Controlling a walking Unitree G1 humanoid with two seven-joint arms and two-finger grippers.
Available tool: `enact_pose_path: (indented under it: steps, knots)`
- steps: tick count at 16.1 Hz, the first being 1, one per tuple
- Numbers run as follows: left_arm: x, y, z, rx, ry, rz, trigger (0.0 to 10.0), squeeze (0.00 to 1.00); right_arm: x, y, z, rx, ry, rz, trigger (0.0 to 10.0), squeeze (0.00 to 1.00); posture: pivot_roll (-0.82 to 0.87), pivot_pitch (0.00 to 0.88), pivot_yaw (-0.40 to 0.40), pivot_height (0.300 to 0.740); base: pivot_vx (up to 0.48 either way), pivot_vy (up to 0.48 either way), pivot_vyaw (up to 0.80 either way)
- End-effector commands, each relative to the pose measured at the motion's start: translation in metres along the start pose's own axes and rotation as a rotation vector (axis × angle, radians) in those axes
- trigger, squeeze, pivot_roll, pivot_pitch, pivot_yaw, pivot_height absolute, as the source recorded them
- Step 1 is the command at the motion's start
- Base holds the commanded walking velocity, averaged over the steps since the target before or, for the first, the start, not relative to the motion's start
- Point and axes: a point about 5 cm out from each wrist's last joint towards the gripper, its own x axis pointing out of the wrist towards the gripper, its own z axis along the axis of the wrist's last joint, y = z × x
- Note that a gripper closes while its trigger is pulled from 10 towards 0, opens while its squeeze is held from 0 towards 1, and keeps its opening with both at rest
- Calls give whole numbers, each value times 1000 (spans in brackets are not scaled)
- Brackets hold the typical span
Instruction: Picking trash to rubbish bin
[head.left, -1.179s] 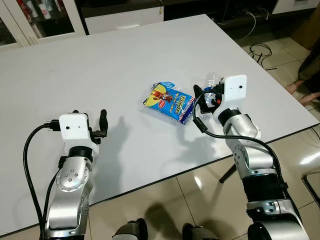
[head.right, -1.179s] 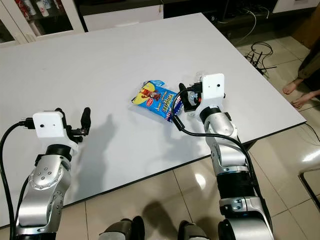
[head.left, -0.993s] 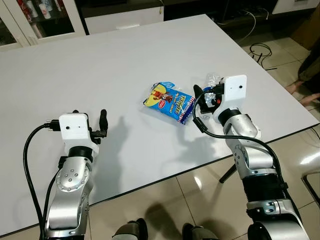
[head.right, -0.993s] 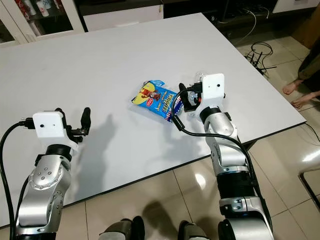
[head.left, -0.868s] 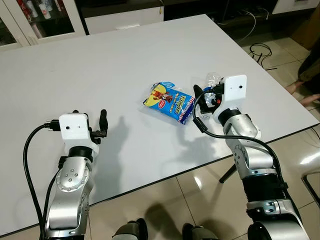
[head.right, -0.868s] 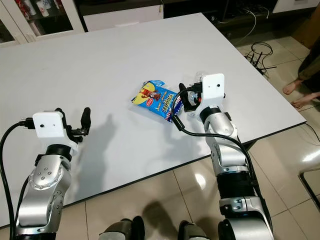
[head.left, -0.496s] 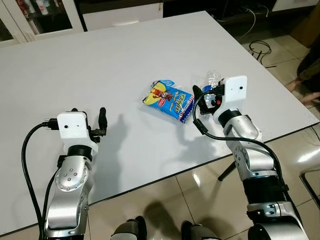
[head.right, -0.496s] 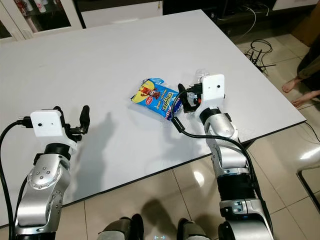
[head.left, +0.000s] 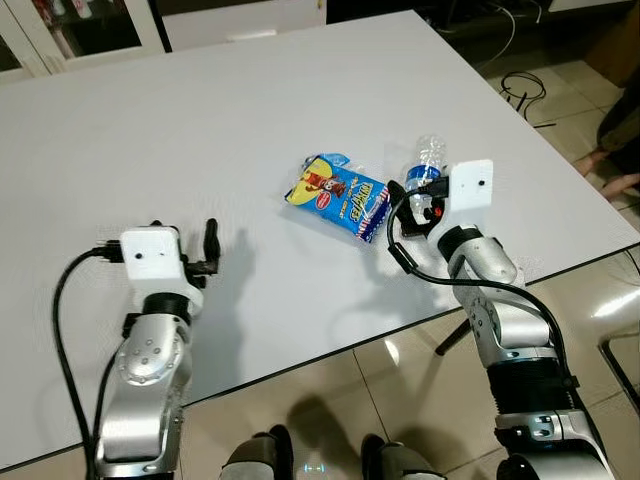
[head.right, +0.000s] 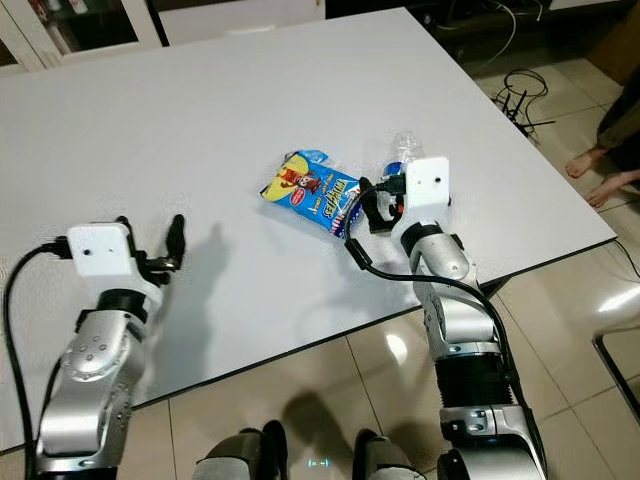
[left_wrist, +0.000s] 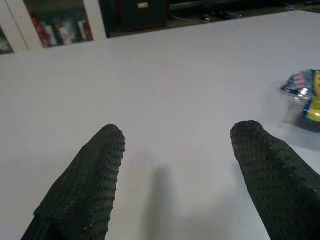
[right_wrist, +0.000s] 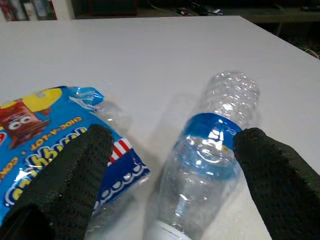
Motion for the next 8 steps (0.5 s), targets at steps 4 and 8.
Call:
enact_pose_path:
  steps: [4, 8]
  knots:
    - [-3, 1, -3, 9, 16, 12, 10000, 0, 1, -10, 1, -30, 26, -42, 10000, 0, -92, 212, 18, 740, 0, 0, 0]
    - [-2, 2, -3, 13, 13, 14, 10000, 0, 4, -18, 1, -61, 30, -74, 10000, 0, -88, 202, 18, 740, 0, 0, 0]
